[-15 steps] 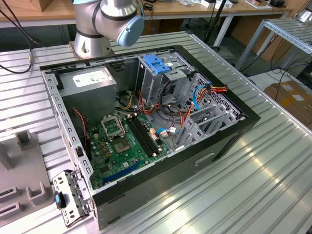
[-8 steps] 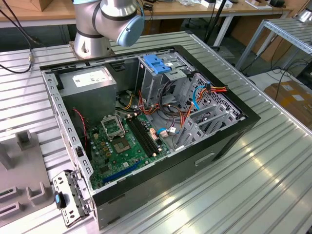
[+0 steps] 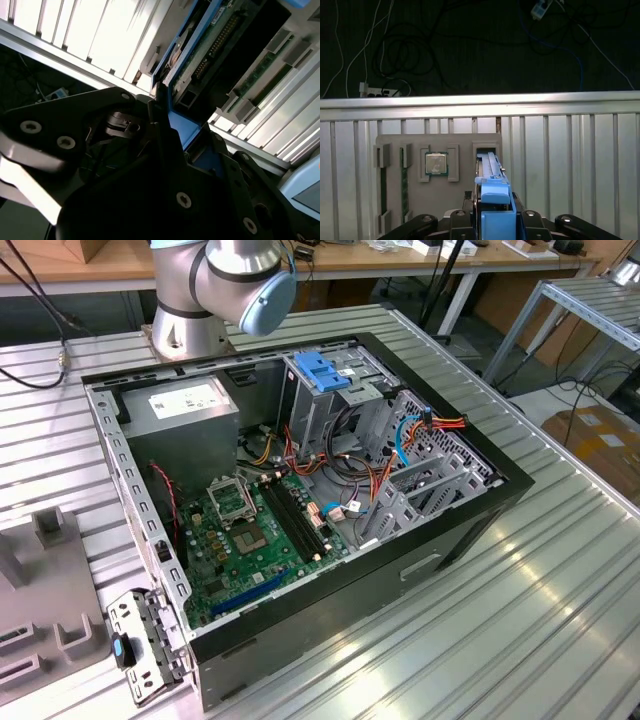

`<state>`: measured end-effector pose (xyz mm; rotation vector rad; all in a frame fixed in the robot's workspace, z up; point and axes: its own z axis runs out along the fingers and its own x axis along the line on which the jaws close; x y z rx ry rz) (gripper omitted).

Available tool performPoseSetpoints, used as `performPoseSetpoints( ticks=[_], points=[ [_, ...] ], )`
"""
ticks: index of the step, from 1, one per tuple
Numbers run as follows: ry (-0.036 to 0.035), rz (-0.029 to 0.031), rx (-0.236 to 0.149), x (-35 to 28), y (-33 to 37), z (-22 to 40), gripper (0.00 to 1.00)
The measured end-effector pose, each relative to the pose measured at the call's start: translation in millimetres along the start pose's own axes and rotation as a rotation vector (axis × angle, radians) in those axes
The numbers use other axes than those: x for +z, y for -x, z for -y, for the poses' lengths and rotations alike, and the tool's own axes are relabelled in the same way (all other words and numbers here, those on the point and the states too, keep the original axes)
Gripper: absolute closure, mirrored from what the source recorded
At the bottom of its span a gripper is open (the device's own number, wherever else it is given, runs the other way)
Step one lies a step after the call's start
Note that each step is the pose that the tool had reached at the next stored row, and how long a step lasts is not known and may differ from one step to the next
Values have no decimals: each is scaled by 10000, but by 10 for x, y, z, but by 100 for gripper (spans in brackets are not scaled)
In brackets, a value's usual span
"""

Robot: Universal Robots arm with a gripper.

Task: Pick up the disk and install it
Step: 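Pick up the disk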

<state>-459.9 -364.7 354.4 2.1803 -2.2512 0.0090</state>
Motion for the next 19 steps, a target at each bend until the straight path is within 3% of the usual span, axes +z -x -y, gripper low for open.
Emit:
performPoseSetpoints(
  ticks=[5, 10, 15, 19],
  points=[
    [-1, 0, 0, -110, -1, 0, 63],
    [-1, 1, 0, -266, -3, 0, 63],
    [-1, 1, 0, -488, -5, -1, 63],
    [0, 0, 0, -628, -6, -1, 63]
  ],
)
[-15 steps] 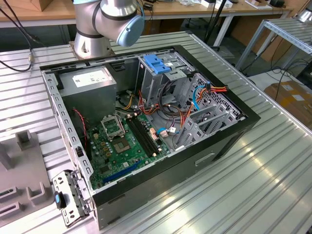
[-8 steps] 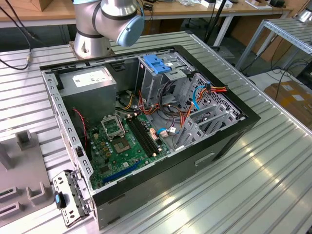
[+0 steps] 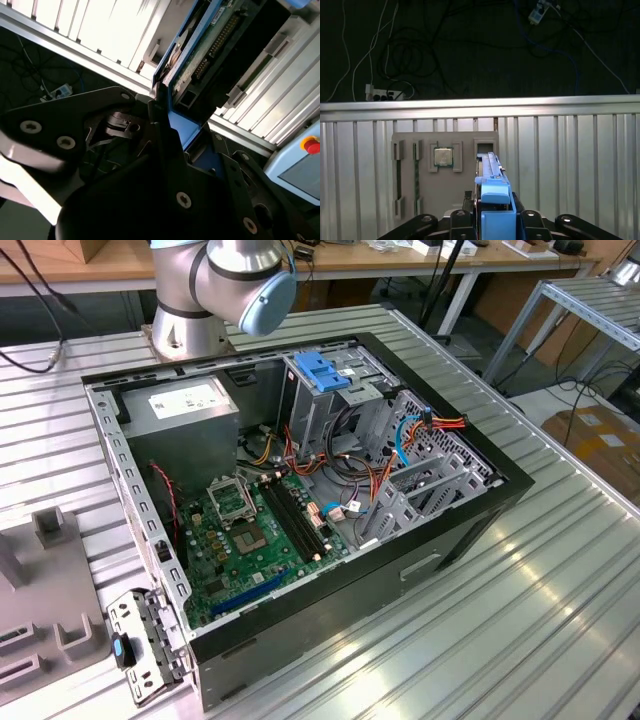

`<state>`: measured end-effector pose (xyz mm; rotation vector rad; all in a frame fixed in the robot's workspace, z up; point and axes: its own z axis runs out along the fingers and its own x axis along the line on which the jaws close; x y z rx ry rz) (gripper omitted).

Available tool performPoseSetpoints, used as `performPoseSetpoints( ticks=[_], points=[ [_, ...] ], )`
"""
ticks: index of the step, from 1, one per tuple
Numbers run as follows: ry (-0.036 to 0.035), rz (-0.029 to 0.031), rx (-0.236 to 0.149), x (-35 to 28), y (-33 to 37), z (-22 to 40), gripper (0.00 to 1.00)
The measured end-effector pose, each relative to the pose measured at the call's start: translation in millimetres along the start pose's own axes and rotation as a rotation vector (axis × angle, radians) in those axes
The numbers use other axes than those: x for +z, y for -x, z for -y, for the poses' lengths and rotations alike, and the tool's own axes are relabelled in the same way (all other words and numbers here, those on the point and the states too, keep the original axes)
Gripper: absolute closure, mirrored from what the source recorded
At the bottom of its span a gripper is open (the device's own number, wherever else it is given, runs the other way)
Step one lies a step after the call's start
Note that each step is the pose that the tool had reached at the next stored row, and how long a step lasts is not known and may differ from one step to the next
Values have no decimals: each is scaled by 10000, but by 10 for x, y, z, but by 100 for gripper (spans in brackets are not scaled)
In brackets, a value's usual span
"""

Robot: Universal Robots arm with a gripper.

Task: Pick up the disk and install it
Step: 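Pick up the disk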

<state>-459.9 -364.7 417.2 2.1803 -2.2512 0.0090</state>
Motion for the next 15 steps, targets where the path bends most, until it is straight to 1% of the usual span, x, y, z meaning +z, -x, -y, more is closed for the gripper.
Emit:
performPoseSetpoints(
  ticks=[9, 13, 15],
  points=[
    [0, 0, 0, -278, -2, 0, 63],
    [0, 1, 0, -415, -4, -1, 63],
    [-1, 1, 0, -525, -5, -1, 63]
  ],
)
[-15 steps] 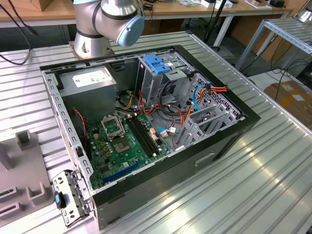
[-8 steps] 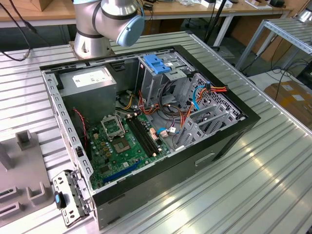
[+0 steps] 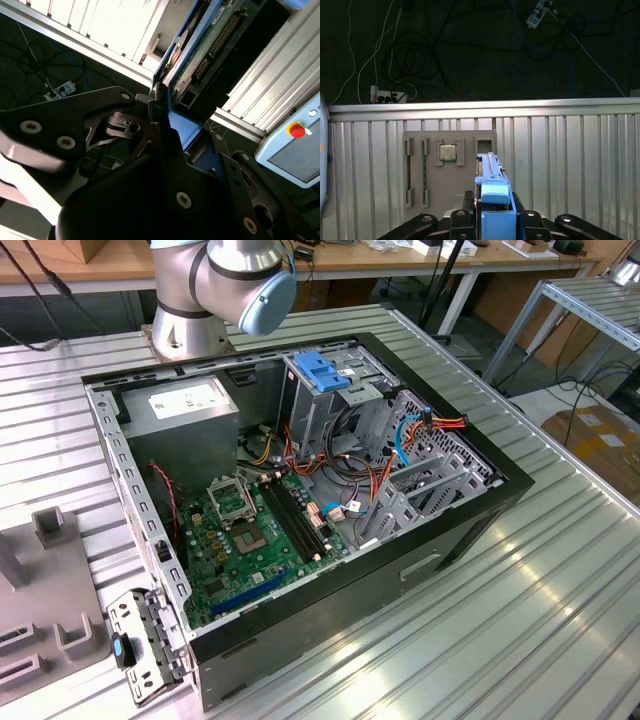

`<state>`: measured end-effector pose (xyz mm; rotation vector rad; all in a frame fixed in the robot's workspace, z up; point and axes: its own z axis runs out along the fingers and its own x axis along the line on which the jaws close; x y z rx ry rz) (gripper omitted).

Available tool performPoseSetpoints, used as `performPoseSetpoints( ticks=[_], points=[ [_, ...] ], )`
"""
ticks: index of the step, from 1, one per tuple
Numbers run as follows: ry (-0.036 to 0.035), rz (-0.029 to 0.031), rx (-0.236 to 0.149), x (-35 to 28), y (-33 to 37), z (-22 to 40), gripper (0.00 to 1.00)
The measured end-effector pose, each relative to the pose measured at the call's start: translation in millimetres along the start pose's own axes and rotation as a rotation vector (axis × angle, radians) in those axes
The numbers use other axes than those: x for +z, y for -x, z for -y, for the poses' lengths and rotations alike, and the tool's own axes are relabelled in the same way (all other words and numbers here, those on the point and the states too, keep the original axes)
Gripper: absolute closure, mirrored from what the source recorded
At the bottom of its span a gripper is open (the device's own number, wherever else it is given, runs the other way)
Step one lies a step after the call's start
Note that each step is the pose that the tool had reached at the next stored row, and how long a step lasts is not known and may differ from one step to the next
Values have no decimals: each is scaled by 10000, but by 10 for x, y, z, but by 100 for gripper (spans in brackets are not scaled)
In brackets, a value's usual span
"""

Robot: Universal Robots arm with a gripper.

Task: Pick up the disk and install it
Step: 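Pick up the disk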

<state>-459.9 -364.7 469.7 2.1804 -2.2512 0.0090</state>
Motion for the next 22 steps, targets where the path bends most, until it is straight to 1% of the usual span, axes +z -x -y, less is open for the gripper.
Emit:
performPoseSetpoints(
  ticks=[2, 6, 7, 8, 9, 15, 22],
  points=[
    [0, 0, 0, -89, -1, 0, 63],
    [1, -1, 0, -218, -2, 0, 63],
    [2, -1, 0, -238, -2, 0, 63],
    [1, 0, 0, -286, -3, 0, 63],
    [0, 0, 0, -299, -3, 0, 63],
    [0, 1, -1, -299, -3, 7, 63],
    [0, 0, -1, -300, 2, 157, 63]
  ],
)
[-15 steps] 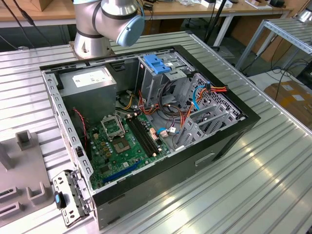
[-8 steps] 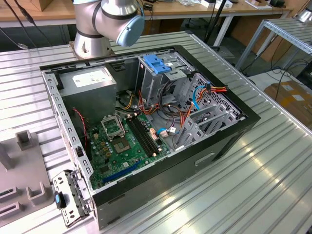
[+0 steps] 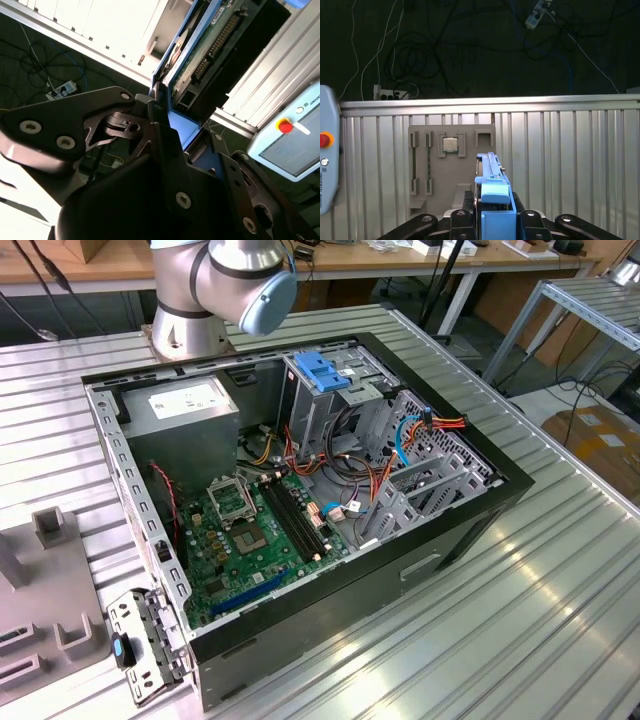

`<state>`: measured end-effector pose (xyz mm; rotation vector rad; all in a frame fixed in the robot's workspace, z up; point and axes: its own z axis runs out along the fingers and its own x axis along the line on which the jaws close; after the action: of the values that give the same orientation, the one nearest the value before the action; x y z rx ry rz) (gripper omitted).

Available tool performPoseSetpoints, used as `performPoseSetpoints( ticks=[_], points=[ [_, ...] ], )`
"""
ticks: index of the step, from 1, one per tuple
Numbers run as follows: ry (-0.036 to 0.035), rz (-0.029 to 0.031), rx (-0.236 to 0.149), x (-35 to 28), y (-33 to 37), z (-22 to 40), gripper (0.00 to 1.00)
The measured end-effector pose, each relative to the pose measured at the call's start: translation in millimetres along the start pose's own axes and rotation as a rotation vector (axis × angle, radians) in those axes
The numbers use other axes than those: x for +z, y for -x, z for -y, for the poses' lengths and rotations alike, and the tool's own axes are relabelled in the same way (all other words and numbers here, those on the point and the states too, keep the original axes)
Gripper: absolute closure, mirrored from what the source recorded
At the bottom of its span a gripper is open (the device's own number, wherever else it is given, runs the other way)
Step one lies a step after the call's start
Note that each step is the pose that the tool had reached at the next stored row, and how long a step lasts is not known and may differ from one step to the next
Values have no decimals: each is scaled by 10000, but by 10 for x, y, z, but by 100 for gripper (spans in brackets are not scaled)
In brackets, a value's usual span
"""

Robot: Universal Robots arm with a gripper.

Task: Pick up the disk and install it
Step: 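Pick up the disk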

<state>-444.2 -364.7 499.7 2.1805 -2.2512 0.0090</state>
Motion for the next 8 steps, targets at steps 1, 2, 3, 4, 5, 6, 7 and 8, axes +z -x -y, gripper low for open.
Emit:
performPoseSetpoints(
  ticks=[1, 2, 3, 4, 5, 6, 7, 8],
  points=[
    [-1, 1, 0, 0, 1, 22, 63],
    [0, 0, 0, 0, 1, 40, 63],
    [-1, 0, 0, 0, 2, 63, 63],
    [0, 0, 0, 0, 3, 78, 63],
    [0, 0, 0, 0, 3, 94, 63],
    [1, 0, 0, 0, 4, 110, 63],
    [0, 0, 0, 0, 4, 129, 63],
    [-1, 1, 1, 0, 5, 140, 63]
  ],
)
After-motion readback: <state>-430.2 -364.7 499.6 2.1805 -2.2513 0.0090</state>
